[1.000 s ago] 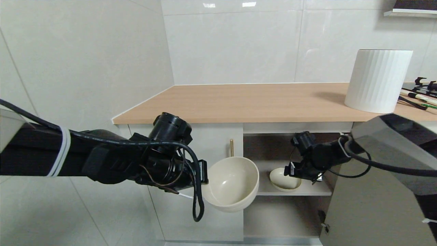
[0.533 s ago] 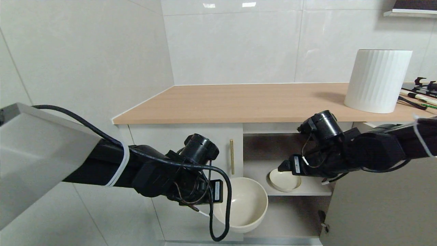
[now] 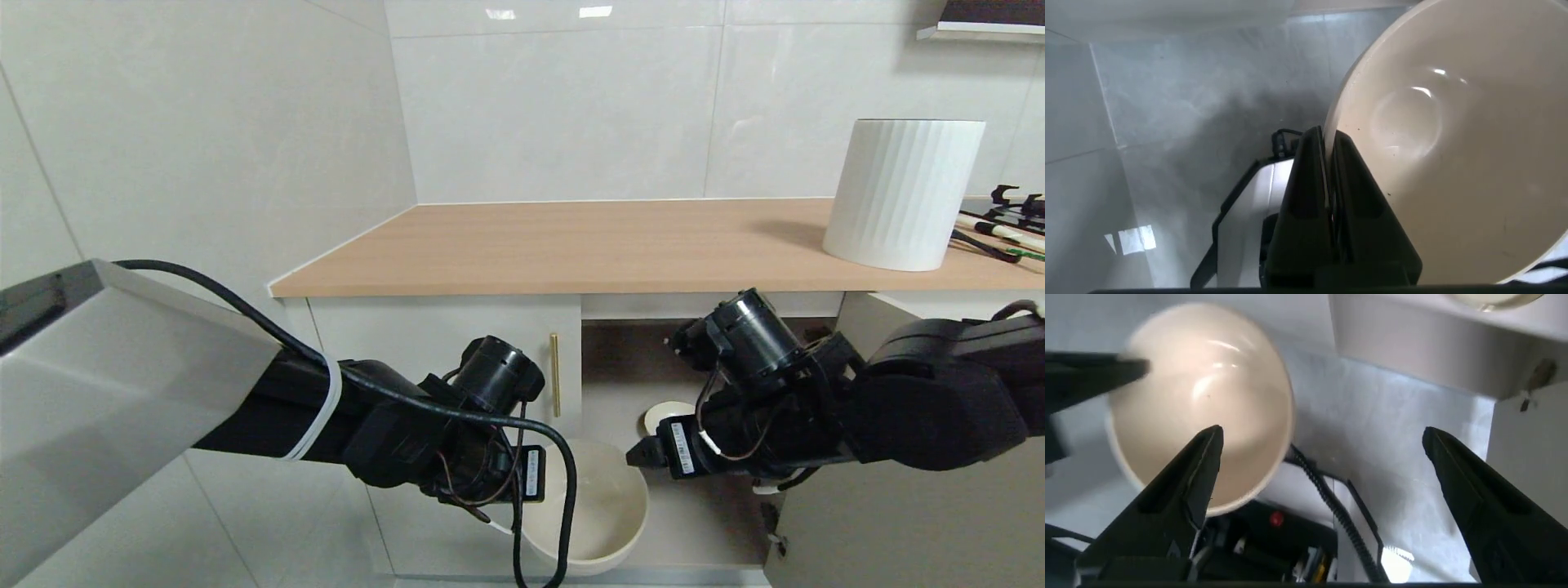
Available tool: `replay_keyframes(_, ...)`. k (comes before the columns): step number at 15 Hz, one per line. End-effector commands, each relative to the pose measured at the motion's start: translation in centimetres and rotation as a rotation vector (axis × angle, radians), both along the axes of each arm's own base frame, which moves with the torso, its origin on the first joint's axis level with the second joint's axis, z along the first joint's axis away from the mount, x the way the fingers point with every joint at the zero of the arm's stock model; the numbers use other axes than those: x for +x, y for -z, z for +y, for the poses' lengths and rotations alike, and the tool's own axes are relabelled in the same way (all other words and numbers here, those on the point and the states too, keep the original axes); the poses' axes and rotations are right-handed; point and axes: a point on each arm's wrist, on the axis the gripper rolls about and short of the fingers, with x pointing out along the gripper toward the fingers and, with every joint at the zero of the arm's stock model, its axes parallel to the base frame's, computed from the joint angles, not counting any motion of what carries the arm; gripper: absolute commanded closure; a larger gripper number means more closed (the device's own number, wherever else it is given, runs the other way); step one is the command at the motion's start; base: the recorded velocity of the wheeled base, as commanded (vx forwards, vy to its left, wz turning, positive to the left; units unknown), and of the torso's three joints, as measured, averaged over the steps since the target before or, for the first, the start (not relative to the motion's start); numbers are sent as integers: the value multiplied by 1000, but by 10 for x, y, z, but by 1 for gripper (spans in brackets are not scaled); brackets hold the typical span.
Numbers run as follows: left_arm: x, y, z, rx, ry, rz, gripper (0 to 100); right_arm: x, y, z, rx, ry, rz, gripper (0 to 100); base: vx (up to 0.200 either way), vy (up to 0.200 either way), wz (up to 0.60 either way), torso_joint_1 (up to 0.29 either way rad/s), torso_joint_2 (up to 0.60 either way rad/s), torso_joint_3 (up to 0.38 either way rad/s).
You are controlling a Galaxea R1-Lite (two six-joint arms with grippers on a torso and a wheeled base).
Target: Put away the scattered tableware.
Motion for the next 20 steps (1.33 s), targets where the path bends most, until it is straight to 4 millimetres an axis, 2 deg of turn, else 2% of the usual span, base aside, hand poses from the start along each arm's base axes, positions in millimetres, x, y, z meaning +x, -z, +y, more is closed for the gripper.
replay_keyframes(1,-2,-3,-2,-4,5,-7,100,4,31,16,-60,-24,64,0,0,0,0,0,0,0)
replay_keyframes(3,-3,-4,-2,-5,7,-8,100,8,44,20,-82,-22,91,0,0,0,0,0,0,0)
replay_keyframes(7,-3,-4,-2,-5,7,-8,100,11,50,23,-87,-18,99,0,0,0,0,0,0,0)
replay_keyframes(8,-3,-4,-2,-5,7,-8,100,11,50,23,-87,-18,99,100,0,0,0,0,0,0)
replay_keyframes(20,-3,-2,-2,-3,8,-4,100,10,50,24,-89,-26,99,100,0,0,0,0,0,0)
